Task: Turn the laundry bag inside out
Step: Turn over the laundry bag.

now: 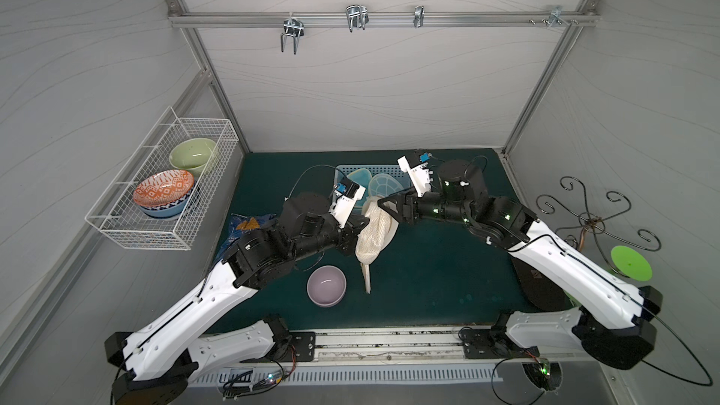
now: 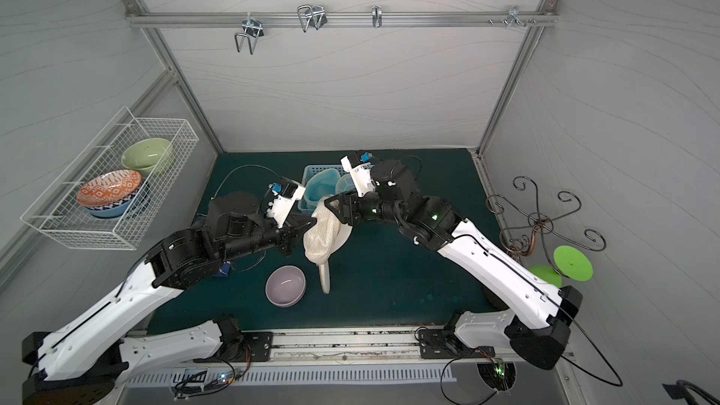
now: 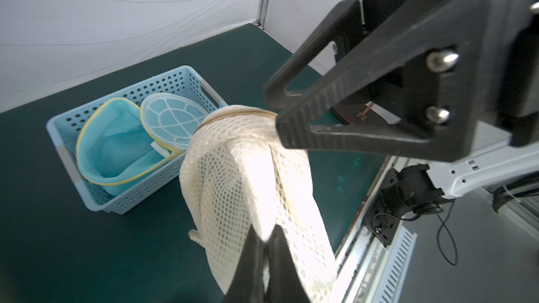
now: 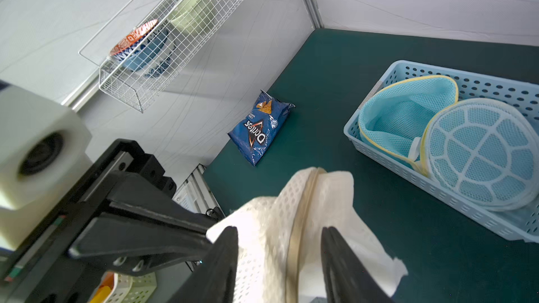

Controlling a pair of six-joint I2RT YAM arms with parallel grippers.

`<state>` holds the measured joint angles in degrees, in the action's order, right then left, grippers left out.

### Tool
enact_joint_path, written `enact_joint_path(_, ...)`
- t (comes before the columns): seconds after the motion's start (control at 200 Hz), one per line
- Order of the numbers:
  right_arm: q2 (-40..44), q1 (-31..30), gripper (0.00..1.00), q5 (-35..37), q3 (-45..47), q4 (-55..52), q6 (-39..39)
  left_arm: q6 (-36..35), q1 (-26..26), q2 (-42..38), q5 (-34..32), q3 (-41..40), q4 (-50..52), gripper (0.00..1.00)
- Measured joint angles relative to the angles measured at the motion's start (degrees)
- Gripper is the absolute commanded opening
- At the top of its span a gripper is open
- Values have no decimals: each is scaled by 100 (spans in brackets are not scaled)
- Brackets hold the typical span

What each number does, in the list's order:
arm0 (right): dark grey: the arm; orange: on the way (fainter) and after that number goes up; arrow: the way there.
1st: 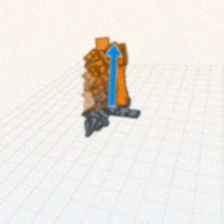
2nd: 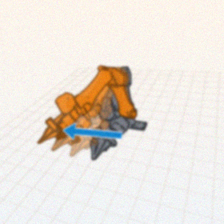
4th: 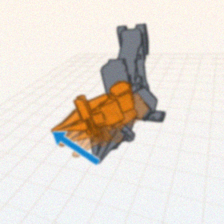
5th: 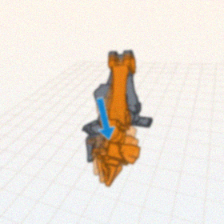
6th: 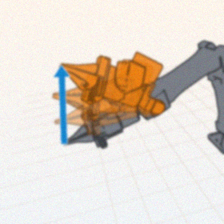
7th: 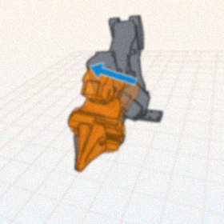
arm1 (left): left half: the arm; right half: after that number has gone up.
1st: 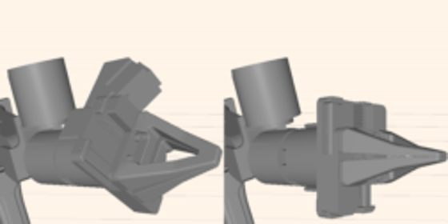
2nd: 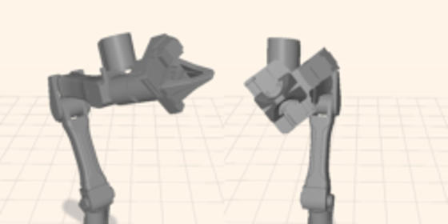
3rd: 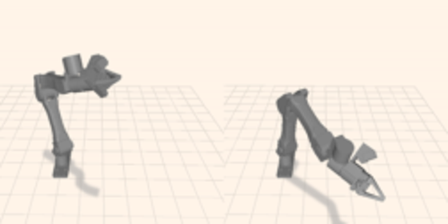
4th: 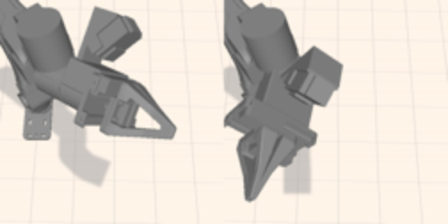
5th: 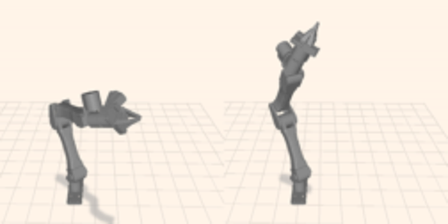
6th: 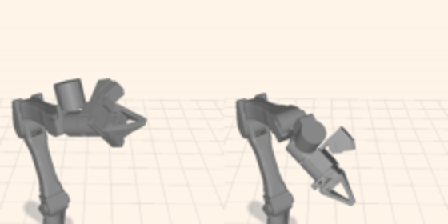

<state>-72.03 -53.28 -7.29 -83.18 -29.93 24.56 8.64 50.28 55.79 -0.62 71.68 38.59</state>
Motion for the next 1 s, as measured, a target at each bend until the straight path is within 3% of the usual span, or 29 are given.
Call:
enact_joint_path(0.19,-39,-201,46,385,-2,-188,57,-195,380,11,-531,24,-20,0)
enact_joint_path(0.36,-140,-264,0,588,46,-153,142,-258,468,61,-796,59,-63,0)
enact_joint_path(0.5,9,-249,0,1005,428,116,389,-258,529,61,-1075,52,-118,0)
enact_joint_path(0.66,758,118,0,1381,1698,870,1161,-227,535,-232,-1318,-234,-520,0)
enact_joint_path(0.81,1506,391,0,1172,2951,1893,2059,-229,575,-450,-1344,-474,-761,0)
enact_joint_path(1.0,1766,520,0,807,3488,2356,2605,-273,590,-358,-1344,-431,-758,0)
